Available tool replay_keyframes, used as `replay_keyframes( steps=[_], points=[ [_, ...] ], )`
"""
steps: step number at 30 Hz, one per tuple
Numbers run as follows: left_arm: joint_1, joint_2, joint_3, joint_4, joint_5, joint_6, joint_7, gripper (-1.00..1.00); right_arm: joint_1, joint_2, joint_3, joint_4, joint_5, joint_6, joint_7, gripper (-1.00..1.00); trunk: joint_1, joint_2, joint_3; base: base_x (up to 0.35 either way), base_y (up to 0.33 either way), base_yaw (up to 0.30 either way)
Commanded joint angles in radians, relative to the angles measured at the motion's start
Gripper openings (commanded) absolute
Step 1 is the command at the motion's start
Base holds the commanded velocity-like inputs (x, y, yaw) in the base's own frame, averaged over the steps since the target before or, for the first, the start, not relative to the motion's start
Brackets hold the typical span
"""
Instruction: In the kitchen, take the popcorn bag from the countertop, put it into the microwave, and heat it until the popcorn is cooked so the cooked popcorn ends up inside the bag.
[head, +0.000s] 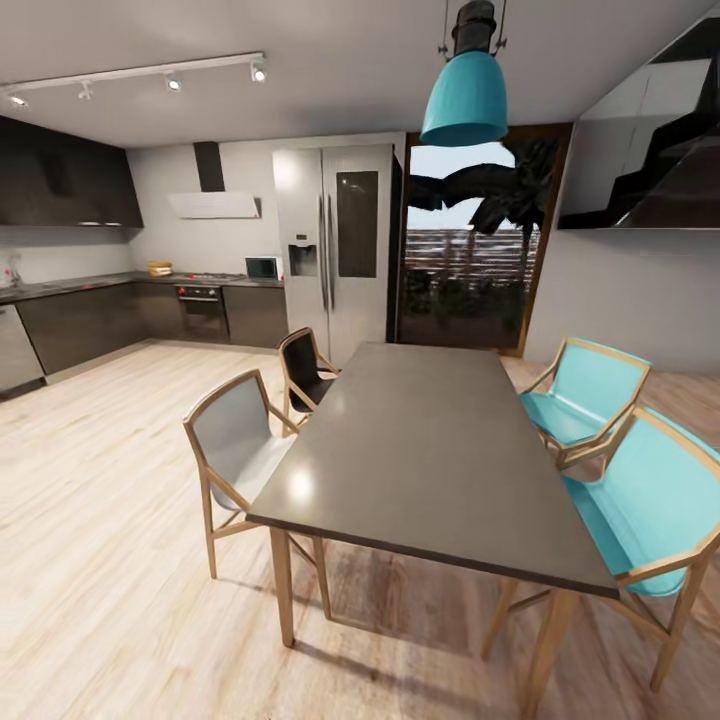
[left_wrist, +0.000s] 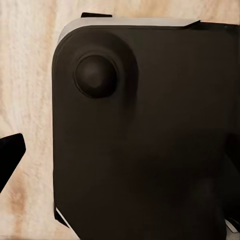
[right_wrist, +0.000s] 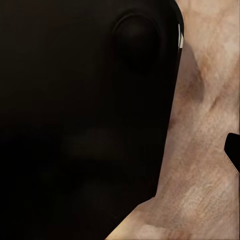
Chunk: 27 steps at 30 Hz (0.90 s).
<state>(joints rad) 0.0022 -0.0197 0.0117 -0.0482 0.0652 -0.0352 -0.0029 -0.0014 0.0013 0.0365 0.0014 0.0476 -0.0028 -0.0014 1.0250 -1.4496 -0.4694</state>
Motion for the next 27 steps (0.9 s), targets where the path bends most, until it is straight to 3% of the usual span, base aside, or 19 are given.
replay_keyframes(
  steps=[1, 18, 23, 27],
  points=[
    [0.000, 0.000, 0.001, -0.001, 0.007, -0.002, 0.000, 1.00, 0.000, 0.000, 0.003, 0.000, 0.005, 0.000, 0.000, 1.00, 0.000, 0.000, -0.001, 0.000, 0.000, 0.268],
    [0.000, 0.003, 0.002, -0.002, 0.037, -0.002, 0.001, 1.00, 0.000, 0.003, 0.003, 0.000, 0.008, -0.001, 0.000, 1.00, 0.000, 0.000, -0.001, 0.000, 0.000, 0.273],
    [0.000, 0.003, 0.002, -0.002, 0.038, -0.002, 0.001, 1.00, 0.000, 0.006, -0.005, 0.000, 0.115, -0.007, -0.001, 1.00, 0.000, 0.000, -0.001, 0.000, 0.000, 0.275],
    [0.000, 0.003, 0.002, -0.002, 0.038, -0.002, 0.001, 1.00, 0.000, 0.013, -0.006, 0.000, 0.134, -0.025, -0.002, 1.00, 0.000, 0.000, -0.001, 0.000, 0.000, 0.276]
  ],
)
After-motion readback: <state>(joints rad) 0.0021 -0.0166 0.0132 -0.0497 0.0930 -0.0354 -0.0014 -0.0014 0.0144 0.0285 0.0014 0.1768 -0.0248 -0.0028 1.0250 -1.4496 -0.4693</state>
